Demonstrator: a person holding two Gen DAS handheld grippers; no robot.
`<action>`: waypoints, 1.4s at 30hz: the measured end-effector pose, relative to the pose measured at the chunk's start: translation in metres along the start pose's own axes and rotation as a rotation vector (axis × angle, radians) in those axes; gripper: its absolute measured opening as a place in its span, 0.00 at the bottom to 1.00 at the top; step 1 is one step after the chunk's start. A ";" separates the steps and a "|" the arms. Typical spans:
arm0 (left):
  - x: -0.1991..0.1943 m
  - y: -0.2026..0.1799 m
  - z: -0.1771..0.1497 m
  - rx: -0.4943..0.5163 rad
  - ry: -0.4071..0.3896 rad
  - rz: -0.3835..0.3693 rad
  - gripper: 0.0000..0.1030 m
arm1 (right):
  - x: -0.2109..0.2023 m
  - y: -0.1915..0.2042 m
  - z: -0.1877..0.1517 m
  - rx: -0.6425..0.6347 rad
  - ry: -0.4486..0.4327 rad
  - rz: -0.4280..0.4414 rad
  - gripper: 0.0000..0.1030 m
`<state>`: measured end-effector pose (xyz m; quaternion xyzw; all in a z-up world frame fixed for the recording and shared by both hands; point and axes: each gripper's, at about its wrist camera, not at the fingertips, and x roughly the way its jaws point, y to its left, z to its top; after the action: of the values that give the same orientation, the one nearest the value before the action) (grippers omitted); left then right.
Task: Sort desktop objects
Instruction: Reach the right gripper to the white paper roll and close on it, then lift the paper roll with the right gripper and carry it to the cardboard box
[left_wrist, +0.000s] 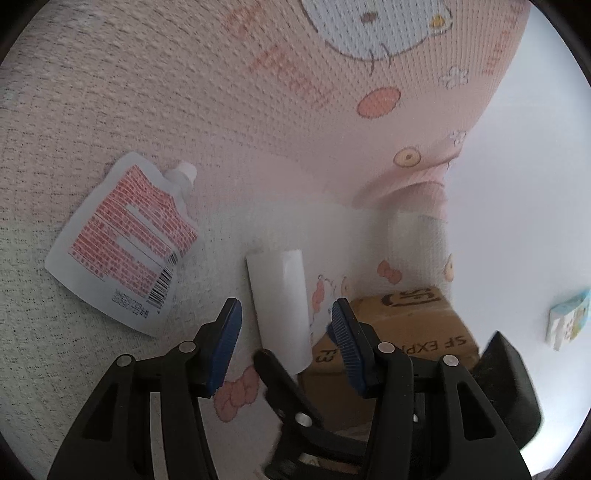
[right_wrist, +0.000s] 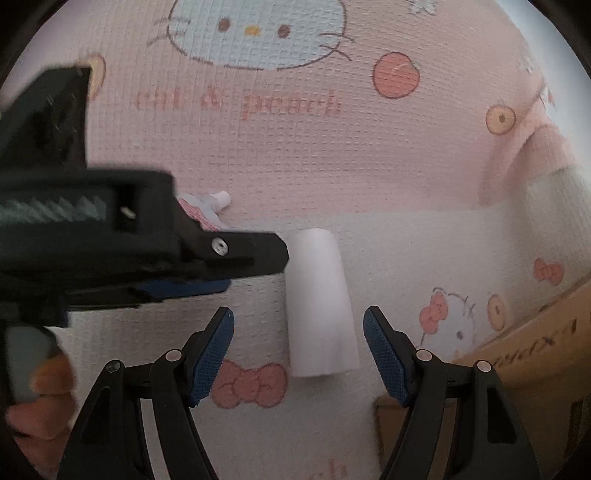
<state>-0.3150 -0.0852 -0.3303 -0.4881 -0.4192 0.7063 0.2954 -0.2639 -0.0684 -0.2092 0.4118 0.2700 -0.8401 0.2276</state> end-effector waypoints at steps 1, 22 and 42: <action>-0.001 0.001 0.001 -0.003 0.000 0.003 0.53 | 0.003 0.001 0.001 -0.005 0.011 -0.004 0.69; 0.014 0.008 -0.012 -0.063 0.078 0.070 0.64 | 0.027 -0.013 -0.011 0.106 0.214 0.254 0.37; -0.035 0.012 -0.040 -0.146 -0.054 0.014 0.45 | -0.020 -0.005 -0.023 -0.005 0.182 0.359 0.37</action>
<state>-0.2651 -0.1080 -0.3325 -0.4918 -0.4742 0.6888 0.2426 -0.2427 -0.0469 -0.2036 0.5271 0.2138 -0.7445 0.3496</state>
